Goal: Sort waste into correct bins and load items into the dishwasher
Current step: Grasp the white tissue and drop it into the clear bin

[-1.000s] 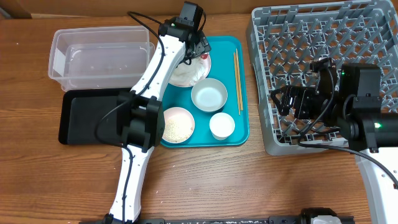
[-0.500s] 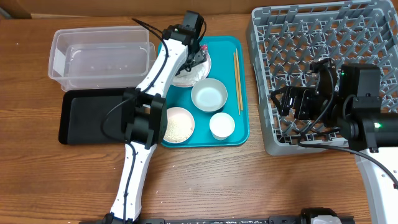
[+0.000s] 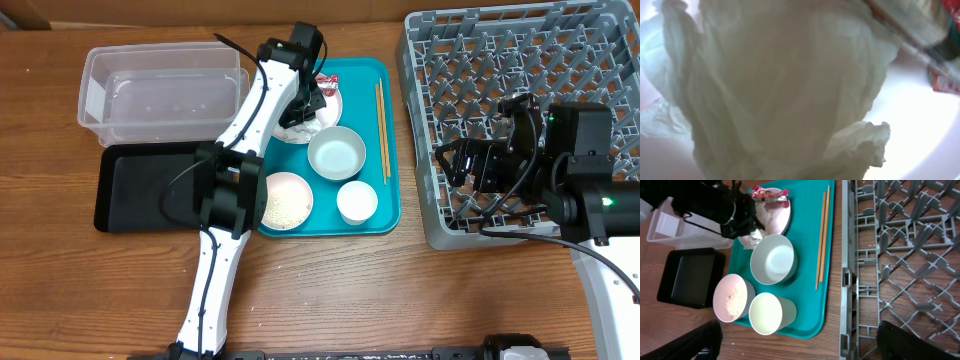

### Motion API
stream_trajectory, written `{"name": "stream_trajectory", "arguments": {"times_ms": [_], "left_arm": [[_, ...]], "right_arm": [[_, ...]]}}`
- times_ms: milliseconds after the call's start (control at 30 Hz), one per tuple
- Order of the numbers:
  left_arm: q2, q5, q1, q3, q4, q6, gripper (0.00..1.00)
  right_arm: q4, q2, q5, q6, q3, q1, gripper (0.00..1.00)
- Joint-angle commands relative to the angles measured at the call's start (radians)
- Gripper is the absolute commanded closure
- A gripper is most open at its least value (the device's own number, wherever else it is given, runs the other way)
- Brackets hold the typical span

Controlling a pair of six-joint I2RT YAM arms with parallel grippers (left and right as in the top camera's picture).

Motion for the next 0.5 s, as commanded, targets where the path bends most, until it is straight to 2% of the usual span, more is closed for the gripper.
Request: {"name": "stream_trajectory", "arguments": {"times_ms": [0, 167, 333, 467], "left_arm": [[-0.129, 0.034, 0.026, 0.109, -0.055, 0.049, 0.96], [-0.236, 0.032, 0.040, 0.190, -0.154, 0.084, 0.96], [-0.322, 0.003, 0.082, 0.191, -0.167, 0.129, 0.96], [-0.316, -0.038, 0.148, 0.190, -0.159, 0.135, 0.96]], "right_arm": [[0.002, -0.003, -0.005, -0.004, 0.026, -0.006, 0.00], [0.016, -0.003, -0.005, -0.004, 0.026, -0.006, 0.00], [0.033, -0.003, -0.005, -0.004, 0.026, -0.006, 0.00], [0.040, -0.003, -0.006, -0.003, 0.026, -0.006, 0.00]]}}
